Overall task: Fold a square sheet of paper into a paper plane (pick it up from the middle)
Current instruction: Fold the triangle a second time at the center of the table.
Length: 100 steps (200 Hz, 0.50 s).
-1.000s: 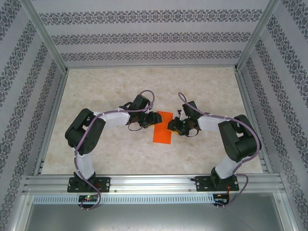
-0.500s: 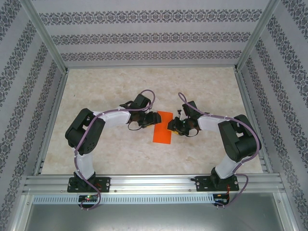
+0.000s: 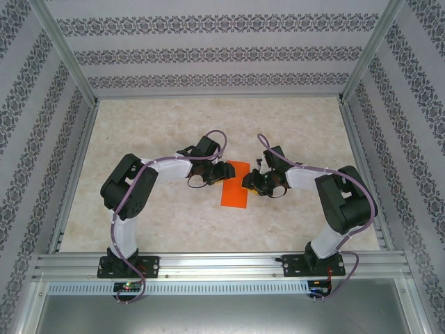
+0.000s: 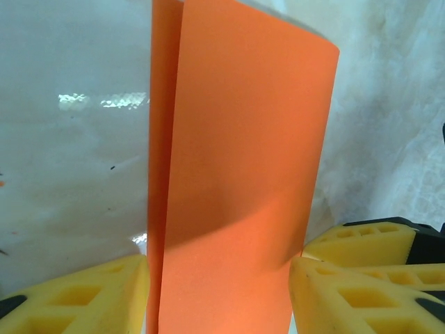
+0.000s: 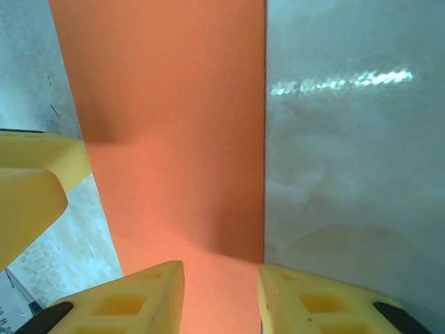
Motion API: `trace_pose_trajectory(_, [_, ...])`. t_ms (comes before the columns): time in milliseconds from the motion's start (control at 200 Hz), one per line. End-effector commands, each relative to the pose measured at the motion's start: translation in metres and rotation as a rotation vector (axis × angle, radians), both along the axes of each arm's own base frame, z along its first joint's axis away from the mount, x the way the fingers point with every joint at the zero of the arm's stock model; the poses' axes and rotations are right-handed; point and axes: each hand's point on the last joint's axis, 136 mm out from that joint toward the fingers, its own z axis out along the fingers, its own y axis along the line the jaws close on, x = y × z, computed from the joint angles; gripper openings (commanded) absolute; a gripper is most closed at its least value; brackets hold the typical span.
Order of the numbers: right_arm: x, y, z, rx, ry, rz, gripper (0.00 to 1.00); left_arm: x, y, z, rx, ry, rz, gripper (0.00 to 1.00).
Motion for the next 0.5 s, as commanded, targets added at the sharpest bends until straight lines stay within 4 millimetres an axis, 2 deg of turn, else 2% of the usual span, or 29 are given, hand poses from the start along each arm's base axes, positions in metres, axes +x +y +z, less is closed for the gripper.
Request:
trace_pose_trajectory(0, [-0.012, -0.006, -0.031, -0.077, 0.05, 0.016, 0.35, 0.004, -0.015, 0.006, -0.048, -0.031, -0.037, 0.55])
trace_pose_trajectory(180, [-0.012, -0.006, -0.03, -0.075, 0.048, 0.017, 0.35, 0.002, -0.017, 0.005, -0.053, -0.025, -0.043, 0.55])
trace_pose_trajectory(495, [-0.011, -0.006, -0.031, -0.076, 0.048, 0.015, 0.35, -0.001, -0.022, 0.015, -0.091, -0.031, -0.053, 0.51])
